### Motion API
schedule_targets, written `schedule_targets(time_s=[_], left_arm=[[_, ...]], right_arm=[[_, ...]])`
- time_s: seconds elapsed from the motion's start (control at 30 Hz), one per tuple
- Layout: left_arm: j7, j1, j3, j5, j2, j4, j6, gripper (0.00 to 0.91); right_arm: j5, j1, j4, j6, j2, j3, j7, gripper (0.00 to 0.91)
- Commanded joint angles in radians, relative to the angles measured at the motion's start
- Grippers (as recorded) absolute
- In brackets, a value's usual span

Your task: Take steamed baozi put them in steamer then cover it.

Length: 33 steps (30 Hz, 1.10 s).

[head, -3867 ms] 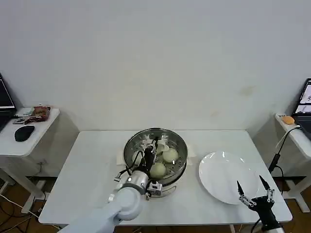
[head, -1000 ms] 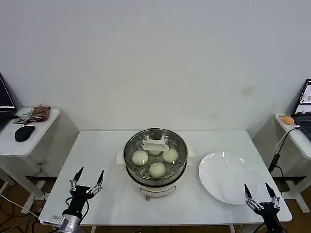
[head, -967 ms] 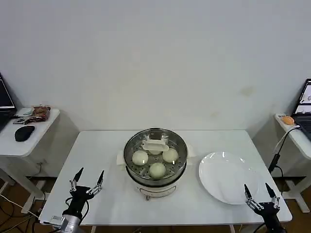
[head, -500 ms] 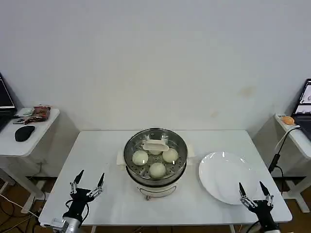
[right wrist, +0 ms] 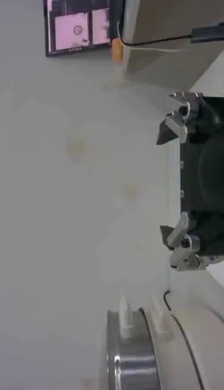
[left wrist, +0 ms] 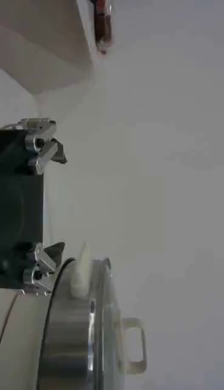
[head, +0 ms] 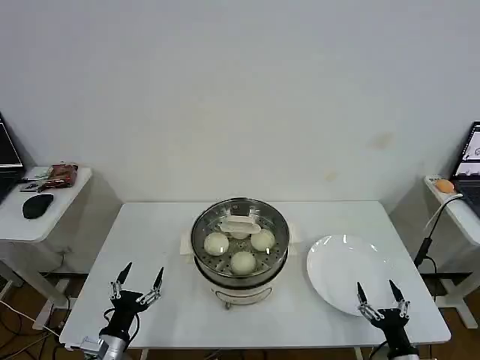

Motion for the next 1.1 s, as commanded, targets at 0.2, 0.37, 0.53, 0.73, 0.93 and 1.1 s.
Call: schedule_targets(time_s=[0.2,0.37,0.53,0.73,0.93,1.1], left_arm=[[0.0,0.007,0.0,-0.003,0.0,-0.013,0.007,0.907],[-0.003,0.008,0.001,-0.008,-0.002,-0.014,0.01,0.907],[-0.005,0.01,0.001,-0.024,-0.005,-0.018,0.018,0.907],[-0.003,0.013,0.001,-0.028,-0.003,-0.024,0.02,0.907],[-0.004,0.015,0.003,-0.03,-0.005,-0.028,0.022,0.907],[-0.005,0.017,0.003,-0.033,-0.006,-0.03,0.025,0.907]], right_arm=[[-0.03,0.011,-0.01,0.0,0.012,-0.014,0.024,0.907],[-0.03,0.01,-0.006,-0.001,0.011,-0.014,0.028,0.907],[-0.029,0.007,-0.005,0.0,0.01,-0.014,0.028,0.907],[-0.029,0.005,-0.002,0.0,0.012,-0.016,0.026,0.907],[-0.03,0.003,0.001,0.001,0.012,-0.018,0.025,0.907],[-0.026,0.002,0.004,-0.002,0.011,-0.018,0.027,0.907]])
